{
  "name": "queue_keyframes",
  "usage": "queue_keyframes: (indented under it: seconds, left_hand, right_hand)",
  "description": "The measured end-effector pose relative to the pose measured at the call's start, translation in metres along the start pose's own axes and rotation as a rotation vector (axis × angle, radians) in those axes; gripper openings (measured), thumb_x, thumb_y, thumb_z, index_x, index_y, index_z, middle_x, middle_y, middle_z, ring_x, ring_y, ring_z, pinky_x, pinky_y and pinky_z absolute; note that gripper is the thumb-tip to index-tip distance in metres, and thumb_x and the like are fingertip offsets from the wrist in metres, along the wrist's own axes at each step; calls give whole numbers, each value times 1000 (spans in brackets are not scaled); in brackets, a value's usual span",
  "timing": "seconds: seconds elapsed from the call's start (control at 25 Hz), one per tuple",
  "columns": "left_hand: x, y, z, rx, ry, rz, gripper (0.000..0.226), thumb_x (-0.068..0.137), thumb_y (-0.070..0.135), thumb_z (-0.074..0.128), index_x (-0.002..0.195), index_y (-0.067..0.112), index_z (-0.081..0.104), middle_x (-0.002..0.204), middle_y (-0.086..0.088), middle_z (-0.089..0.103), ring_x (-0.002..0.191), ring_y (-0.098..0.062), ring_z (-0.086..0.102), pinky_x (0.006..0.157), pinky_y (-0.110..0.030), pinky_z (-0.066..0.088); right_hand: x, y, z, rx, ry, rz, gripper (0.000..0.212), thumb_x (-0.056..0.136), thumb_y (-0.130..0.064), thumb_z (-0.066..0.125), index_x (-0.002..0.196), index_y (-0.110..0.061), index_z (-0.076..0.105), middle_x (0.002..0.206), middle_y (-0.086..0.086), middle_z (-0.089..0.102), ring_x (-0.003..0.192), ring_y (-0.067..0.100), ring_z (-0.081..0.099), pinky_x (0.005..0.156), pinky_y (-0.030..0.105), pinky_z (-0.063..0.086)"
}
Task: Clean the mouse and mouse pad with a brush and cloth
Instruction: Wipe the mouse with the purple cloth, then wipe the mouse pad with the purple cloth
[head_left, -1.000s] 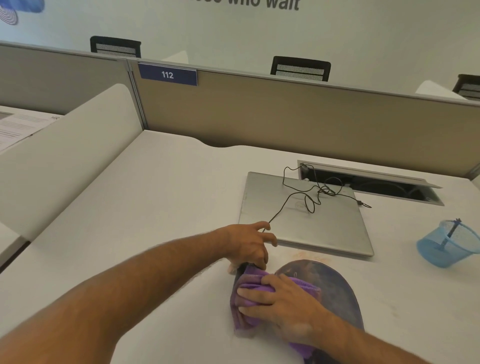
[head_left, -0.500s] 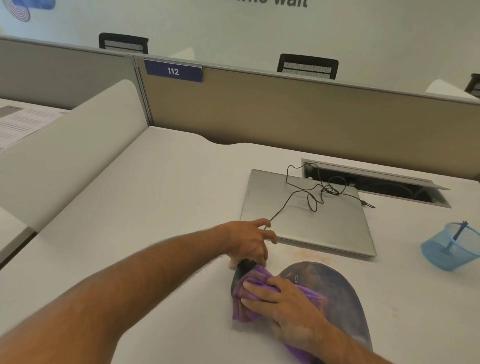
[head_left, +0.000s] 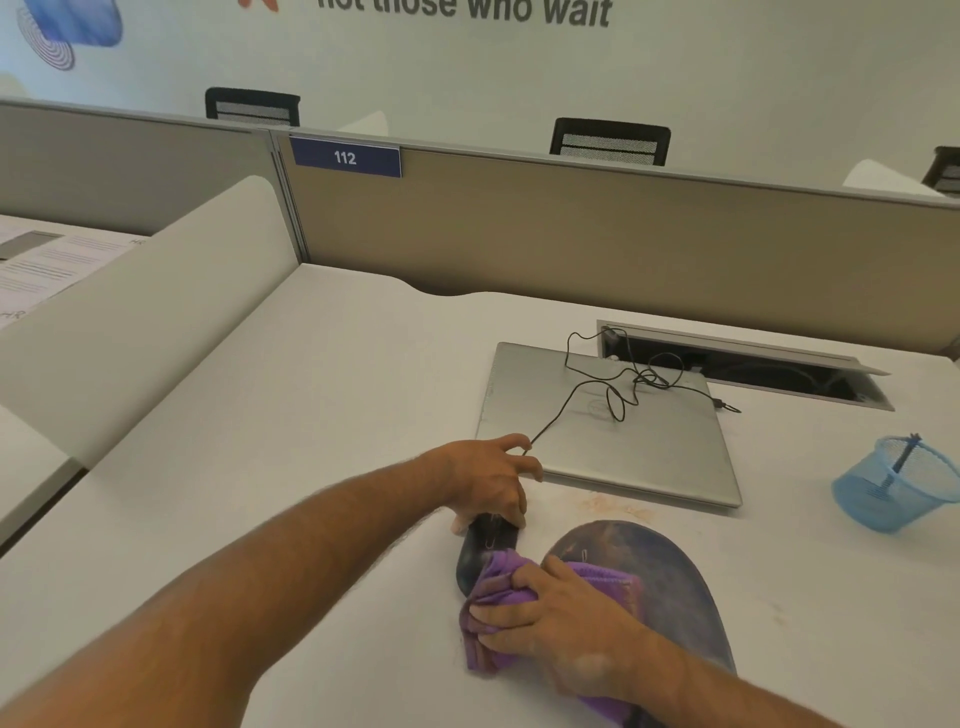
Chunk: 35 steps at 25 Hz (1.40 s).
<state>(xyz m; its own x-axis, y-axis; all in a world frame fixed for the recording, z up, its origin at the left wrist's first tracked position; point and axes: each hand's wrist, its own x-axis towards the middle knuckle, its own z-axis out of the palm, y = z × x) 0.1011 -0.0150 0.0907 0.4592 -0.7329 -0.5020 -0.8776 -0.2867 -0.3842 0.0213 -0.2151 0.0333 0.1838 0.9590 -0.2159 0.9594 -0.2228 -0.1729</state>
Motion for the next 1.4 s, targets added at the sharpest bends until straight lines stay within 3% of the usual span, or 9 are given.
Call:
queue_keyframes:
  seconds: [0.08,0.2,0.4,0.6,0.72,1.0,1.12,1.28,1.4]
  left_hand:
    - [-1,2,3,-7,19,-3,74,76,42,85,142,34,52,144,15,54,148,-26,21,118,-52,14]
    - [-4,9,7,-58,27,-58,78,75,42,85,143,30,49,150,13,47,147,-24,19,117,-48,13]
    - [-17,23,5,-243,99,-238,85,78,24,86,150,29,41,160,-2,34,149,-30,19,119,-55,15]
    - [0,76,0,-660,311,-604,58,89,52,64,142,32,52,157,7,40,151,-25,15,118,-54,-5]
    - [20,115,1,-762,208,-742,96,74,89,46,150,30,38,164,5,22,153,-25,-2,116,-57,-16]
    - [39,111,4,-733,157,-905,111,68,92,53,157,36,16,168,4,3,151,-27,-21,104,-59,-34]
    - [36,112,-5,-721,269,-875,97,72,84,61,152,37,33,164,6,23,154,-28,-3,112,-58,-25]
    - [23,152,5,-599,689,-633,28,88,58,64,108,39,71,114,22,69,127,-23,55,119,-51,12]
    - [15,175,20,-558,664,-562,35,99,63,47,114,41,71,116,26,69,125,-18,56,111,-54,26]
  right_hand:
    - [-7,-3,-19,79,40,-34,53,89,-18,63,137,-34,49,151,-17,40,133,22,31,104,44,29]
    - [-29,-6,-49,284,421,81,44,86,-11,61,124,-33,64,139,-28,49,124,5,37,100,31,39]
    - [-91,36,-86,635,803,417,75,76,9,60,116,-54,62,127,-33,58,112,8,50,95,16,41]
    - [-140,70,-52,353,392,626,66,93,-9,54,113,-71,43,131,-52,34,118,-2,38,103,16,30]
    - [-145,70,-13,302,168,643,50,99,-28,44,125,-70,35,147,-41,24,124,0,30,113,29,23]
    - [-145,66,21,197,185,806,45,102,-38,31,141,-58,23,156,-28,21,135,10,27,113,29,18]
    - [-143,63,19,204,256,826,46,101,-34,35,140,-59,28,155,-27,24,131,10,30,111,27,20]
    - [-136,55,12,259,310,732,48,99,-38,40,134,-67,25,152,-34,21,130,4,26,110,20,13]
    - [-121,43,8,179,228,509,52,95,-40,40,136,-64,18,150,-39,17,133,6,22,107,23,11]
